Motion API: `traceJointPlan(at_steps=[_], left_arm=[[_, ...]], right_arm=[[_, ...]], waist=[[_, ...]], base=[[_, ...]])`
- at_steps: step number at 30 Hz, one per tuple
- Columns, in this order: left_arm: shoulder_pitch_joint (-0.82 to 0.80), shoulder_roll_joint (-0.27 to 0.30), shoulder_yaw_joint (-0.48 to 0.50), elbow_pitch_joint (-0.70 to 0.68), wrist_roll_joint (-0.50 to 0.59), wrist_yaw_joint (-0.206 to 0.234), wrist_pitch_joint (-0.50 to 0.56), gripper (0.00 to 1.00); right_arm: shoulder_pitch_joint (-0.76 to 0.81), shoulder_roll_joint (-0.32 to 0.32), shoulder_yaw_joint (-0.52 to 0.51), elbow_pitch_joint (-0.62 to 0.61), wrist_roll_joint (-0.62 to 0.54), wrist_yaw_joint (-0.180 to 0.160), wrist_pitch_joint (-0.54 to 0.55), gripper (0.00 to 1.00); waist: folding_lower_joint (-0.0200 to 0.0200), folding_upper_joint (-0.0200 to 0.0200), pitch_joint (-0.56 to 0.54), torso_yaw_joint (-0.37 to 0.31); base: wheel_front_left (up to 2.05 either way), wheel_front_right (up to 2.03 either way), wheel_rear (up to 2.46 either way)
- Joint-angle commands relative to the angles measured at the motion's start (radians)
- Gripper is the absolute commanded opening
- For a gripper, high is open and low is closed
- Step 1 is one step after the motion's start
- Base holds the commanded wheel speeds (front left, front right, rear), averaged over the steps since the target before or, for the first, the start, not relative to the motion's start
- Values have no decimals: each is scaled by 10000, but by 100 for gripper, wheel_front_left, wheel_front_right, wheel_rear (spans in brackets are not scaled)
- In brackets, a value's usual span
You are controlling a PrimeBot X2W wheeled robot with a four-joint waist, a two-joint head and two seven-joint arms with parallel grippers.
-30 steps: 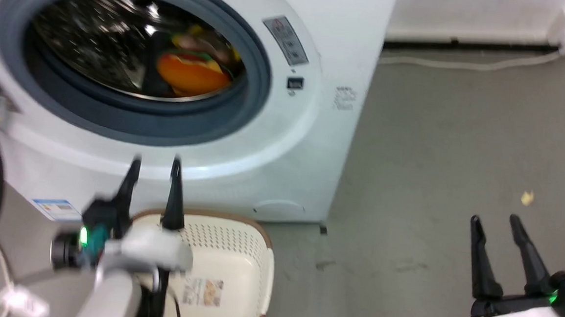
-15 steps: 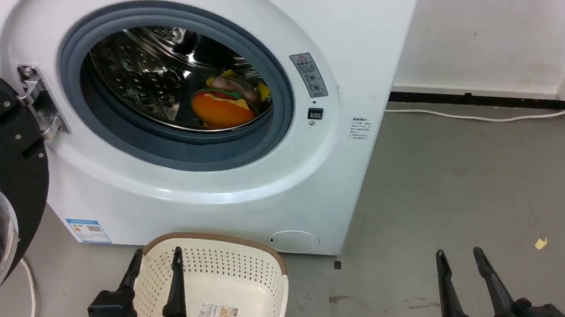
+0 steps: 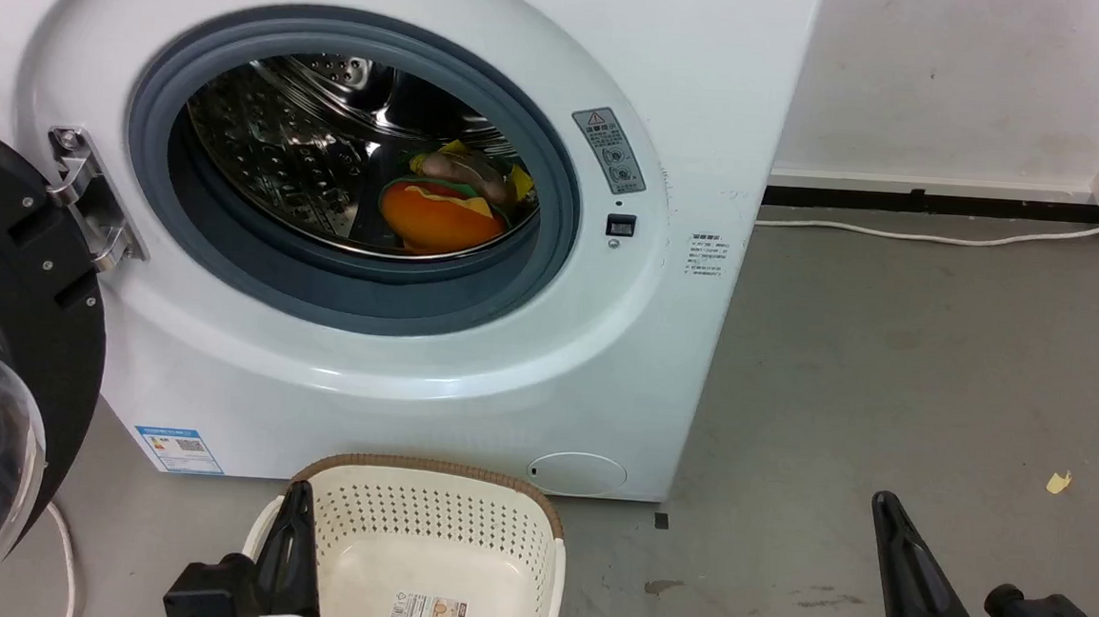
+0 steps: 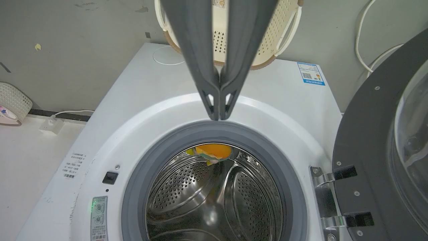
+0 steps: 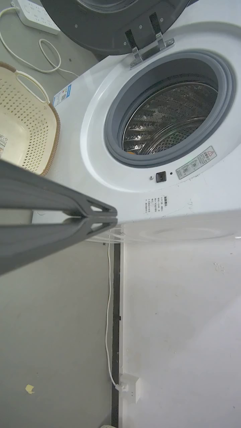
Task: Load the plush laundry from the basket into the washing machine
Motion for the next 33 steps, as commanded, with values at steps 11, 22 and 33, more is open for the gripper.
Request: traceJointPlan(at_steps=[11,22,33], left_arm=[[-89,-67,168,-140,306,-219,259,0],[-147,-123,308,-238,537,-372,484,0],[-206,-179,447,-335,768,-524,709,0]], right_arm=[[-129,53,-69,-44,-256,-1,257,0],[-212,86,-122,-74,-434,-2,483,0],[-296,118,-175,-103,-611,-2,709,0]], waist=[[0,0,-8,61],[0,0,-17,119],[0,0,-26,178]], base=[[0,0,0],[0,0,0],[0,0,0]])
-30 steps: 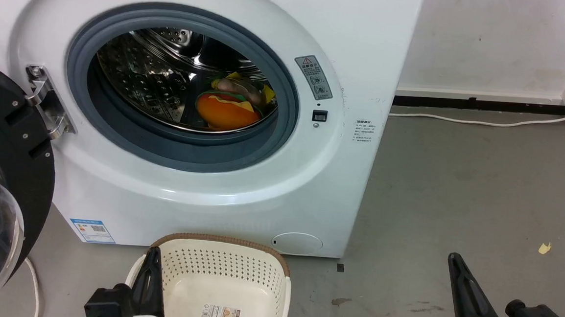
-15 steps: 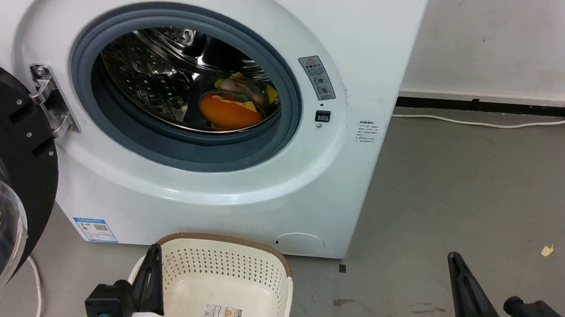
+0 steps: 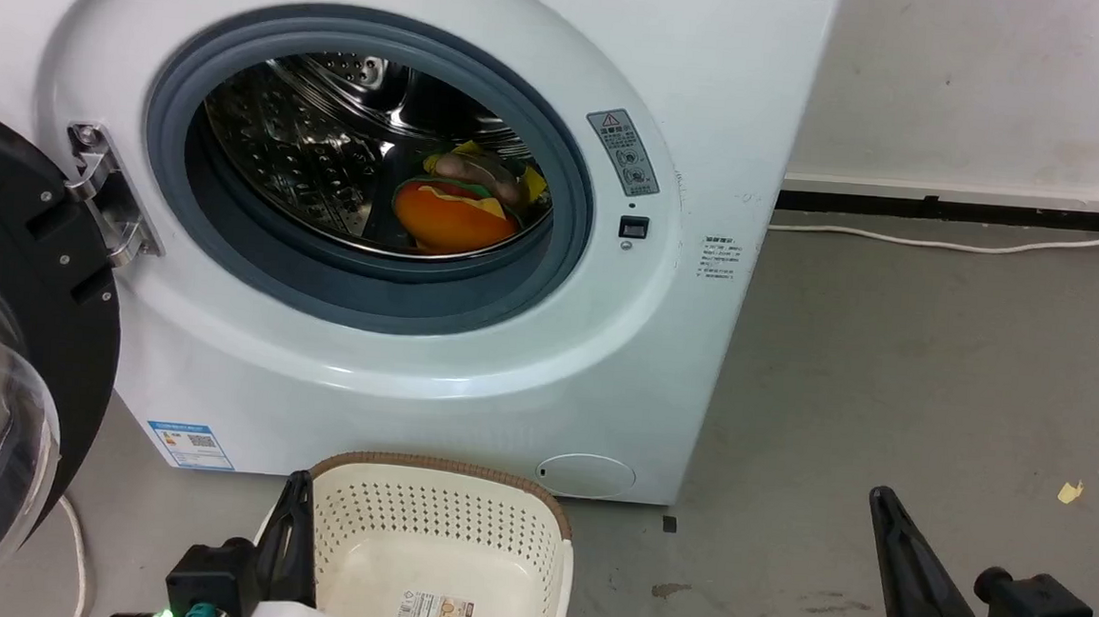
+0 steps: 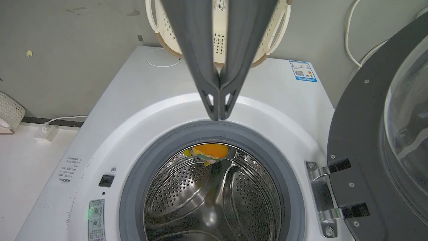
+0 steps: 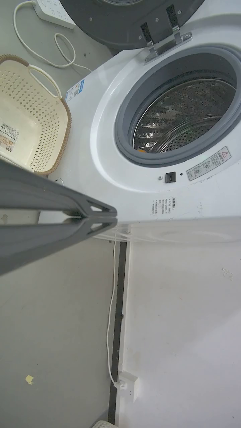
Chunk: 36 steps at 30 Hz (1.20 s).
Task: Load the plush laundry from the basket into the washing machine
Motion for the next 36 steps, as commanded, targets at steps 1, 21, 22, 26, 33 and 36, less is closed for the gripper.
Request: traceJointPlan(at_steps=[1,21,22,26,33,36], left_arm=[[-148,-63,65,-83,108,-72,68,0],[-255,-164,318,-260,529,-348,477,0],[-261,-169,330,-269,550,-362,497,0],[-282,-190,381,-305,634,-418,579,0],[-330,-235,495,-384,824,-542,763,0],[-341,-245,521,-402,866,-570,804,0]], right_arm=[[-156,58,-26,-60,-94,-2,49,0],[-308,118,-123,-114,-416,-4,459,0],[-316,121,-127,-116,-433,-4,480,0],[-346,133,-147,-127,-497,-4,562,0],[-415,159,-190,-151,-643,-4,747,0],[-430,165,-200,-157,-675,-5,788,0]], waist=[[-1,0,-1,9],[-1,0,-18,115],[-1,0,-19,121],[-1,0,-22,142],[-1,0,-29,190],[-1,0,-31,201]], base=[[0,0,0],[0,0,0],[0,0,0],[0,0,0],[0,0,0],[0,0,0]])
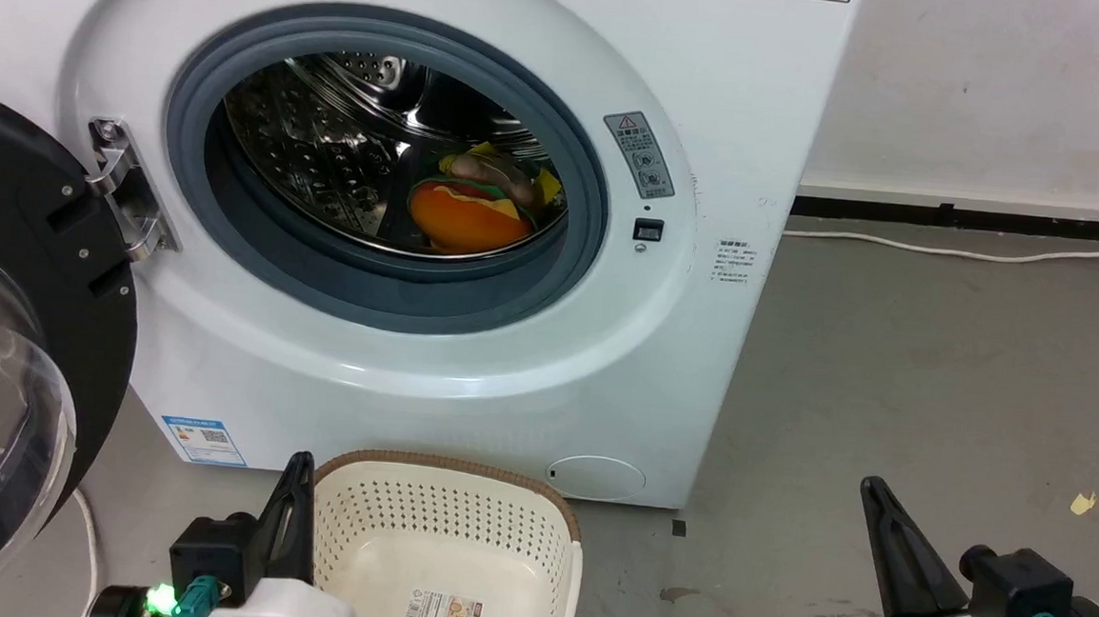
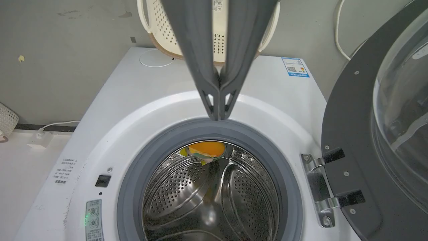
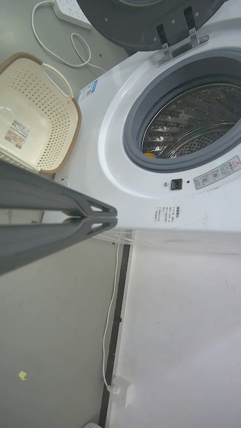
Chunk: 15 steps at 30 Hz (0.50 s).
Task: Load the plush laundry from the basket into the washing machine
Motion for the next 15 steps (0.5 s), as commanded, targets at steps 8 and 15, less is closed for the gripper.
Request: traceJointPlan(at_steps=[8,15], left_arm=[[-179,-67,160,-143,267,-175,187,0],[-216,-103,248,-205,414,-271,330,0]], right_arm=[[-205,65,-77,-82,-196,-5,203,0],[-258,85,-111,-101,-309,-5,346,0]], waist=[[0,0,-7,43],[0,0,-13,81]], base=[[0,0,0],[0,0,0]])
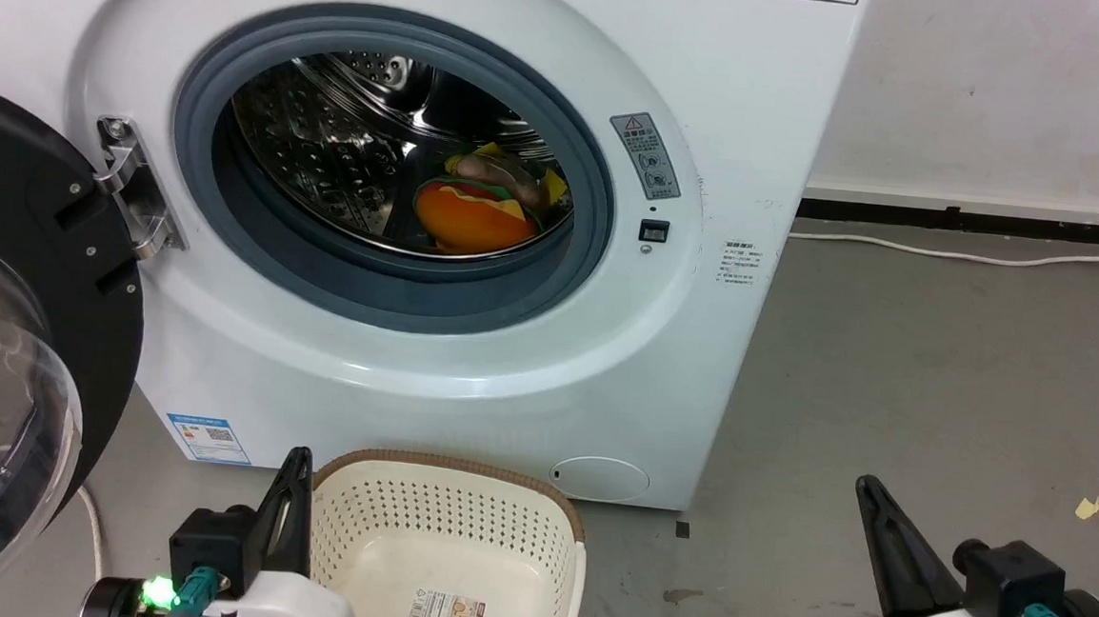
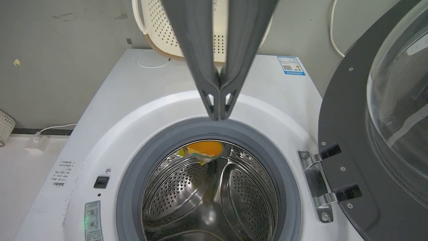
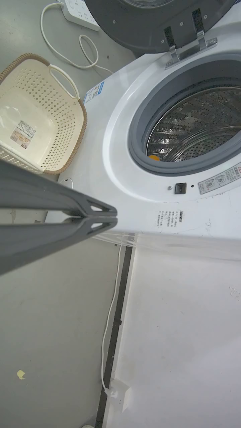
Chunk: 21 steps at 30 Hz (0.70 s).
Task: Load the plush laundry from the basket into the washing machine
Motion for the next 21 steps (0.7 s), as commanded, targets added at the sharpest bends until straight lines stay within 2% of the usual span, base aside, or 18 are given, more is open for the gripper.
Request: traceJointPlan(at_steps=[1,21], left_arm=[[-184,-64,63,-66,111,-40,94,0],[-291,-165,317,-244,531,-317,502,0]], right_arm=[[-208,44,-39,-65,-102,-5,39,0],[-360,104,-135,-119,-425,-7,449,0]], waist=[[0,0,-1,8],[0,0,-17,114]], base=[[0,0,0],[0,0,0]])
